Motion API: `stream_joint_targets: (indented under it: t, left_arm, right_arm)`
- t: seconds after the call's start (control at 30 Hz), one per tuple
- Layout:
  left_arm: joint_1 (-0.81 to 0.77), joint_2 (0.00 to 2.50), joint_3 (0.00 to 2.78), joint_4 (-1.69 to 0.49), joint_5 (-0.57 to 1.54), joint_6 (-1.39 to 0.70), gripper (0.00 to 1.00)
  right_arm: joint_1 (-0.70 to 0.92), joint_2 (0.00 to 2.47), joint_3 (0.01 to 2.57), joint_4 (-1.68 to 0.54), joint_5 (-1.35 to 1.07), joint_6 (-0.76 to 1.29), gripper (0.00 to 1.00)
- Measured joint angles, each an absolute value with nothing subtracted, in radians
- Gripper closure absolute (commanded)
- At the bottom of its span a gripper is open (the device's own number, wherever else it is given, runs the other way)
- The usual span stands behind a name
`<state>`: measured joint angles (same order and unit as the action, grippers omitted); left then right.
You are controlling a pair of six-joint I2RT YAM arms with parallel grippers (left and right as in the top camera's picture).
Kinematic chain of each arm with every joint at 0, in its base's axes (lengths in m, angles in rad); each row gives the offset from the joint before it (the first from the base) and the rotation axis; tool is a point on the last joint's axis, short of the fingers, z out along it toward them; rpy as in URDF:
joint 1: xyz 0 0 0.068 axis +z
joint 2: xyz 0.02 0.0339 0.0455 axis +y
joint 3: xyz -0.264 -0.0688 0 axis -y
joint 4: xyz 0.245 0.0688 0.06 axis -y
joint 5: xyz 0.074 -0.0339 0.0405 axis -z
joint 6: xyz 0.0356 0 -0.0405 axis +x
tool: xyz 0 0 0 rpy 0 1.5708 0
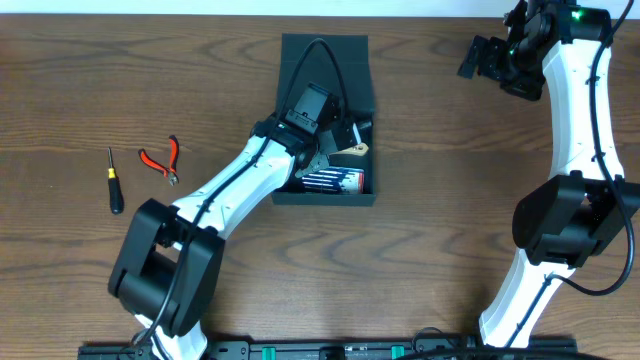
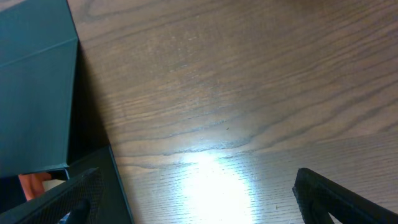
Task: Pack container
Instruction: 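Place the hammer into the black box with the left gripper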
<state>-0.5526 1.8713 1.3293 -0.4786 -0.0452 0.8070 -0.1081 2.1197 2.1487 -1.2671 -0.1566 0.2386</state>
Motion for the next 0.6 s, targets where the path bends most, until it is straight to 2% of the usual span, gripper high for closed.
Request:
stream_joint_targets:
  t: [0.13, 0.2, 0.23, 0.3, 0.6]
  left_arm:
    - [-0.553, 1.906, 1.329, -0.487, -0.046, 0.804, 0.93]
    - [-0.553, 1.917, 1.329, -0.489, -0.046, 0.805, 0.78]
    - [-0.553, 1.919, 1.329, -0.490, -0.047, 0.797, 0.60]
    - [-0.552, 1.919, 1.329, -0.488, -0.050, 0.786, 0.02]
    - [-0.536, 1.859, 1.364, -0.514, -0.060, 0.567, 0.02]
  right_arm:
    - [-0.108, 2.120, 2.149, -1.267, -0.157, 0.239, 0.01]
    - [-0.108, 2.120, 2.149, -1.268, -0.157, 0.239, 0.01]
    - [-0.108, 2.120, 2.149, -1.269, -0.157, 0.239, 0.01]
    - [-0.108, 2.120, 2.149, -1.270, -0.157, 0.239, 0.01]
    - [-0.108, 2.120, 2.149, -1.272, -0.157, 0.239, 0.01]
